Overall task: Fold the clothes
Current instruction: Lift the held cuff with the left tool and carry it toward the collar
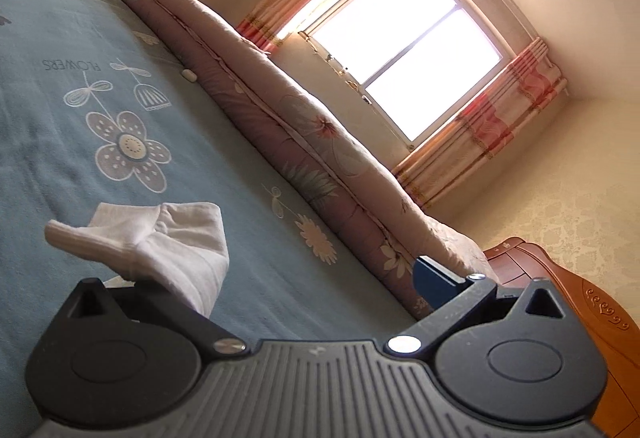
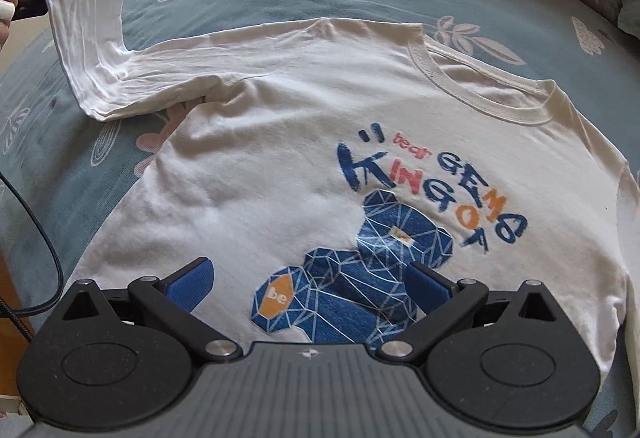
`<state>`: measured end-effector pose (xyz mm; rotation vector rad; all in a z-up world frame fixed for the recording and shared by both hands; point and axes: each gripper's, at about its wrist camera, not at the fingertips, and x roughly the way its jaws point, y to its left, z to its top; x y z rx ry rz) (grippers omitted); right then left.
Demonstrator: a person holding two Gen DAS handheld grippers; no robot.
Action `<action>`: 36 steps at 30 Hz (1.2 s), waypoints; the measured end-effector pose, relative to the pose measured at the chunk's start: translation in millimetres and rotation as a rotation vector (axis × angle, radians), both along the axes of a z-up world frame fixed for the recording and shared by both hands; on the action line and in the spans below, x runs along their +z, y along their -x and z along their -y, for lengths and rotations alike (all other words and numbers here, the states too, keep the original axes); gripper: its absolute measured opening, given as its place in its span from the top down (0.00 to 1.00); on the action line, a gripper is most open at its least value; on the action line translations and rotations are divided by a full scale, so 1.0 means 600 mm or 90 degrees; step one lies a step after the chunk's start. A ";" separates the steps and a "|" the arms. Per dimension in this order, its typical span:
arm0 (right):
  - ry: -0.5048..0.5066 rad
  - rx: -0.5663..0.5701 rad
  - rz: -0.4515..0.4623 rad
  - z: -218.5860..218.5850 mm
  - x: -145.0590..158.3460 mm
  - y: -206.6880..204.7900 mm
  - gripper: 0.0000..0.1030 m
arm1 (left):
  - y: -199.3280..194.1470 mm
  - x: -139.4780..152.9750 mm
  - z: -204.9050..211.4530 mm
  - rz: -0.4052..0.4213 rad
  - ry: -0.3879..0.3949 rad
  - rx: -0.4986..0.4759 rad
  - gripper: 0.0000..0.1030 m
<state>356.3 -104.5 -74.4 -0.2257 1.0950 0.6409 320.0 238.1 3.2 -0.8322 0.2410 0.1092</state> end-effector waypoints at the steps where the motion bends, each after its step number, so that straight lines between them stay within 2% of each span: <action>1: -0.003 -0.003 -0.001 0.011 0.002 0.001 0.00 | -0.008 0.003 0.013 0.003 0.001 -0.006 0.01; 9: -0.013 -0.033 0.001 0.114 0.017 0.011 0.00 | -0.071 0.007 0.126 0.001 -0.001 -0.079 0.01; 22: -0.022 -0.086 0.009 0.248 0.018 0.035 0.00 | -0.149 -0.032 0.294 -0.042 -0.021 -0.199 0.01; 28: -0.020 -0.094 0.009 0.290 0.006 0.042 0.00 | -0.176 -0.056 0.357 -0.070 -0.024 -0.248 0.01; 36: -0.030 -0.106 0.007 0.317 0.000 0.041 0.00 | -0.201 -0.068 0.443 -0.084 -0.057 -0.322 0.01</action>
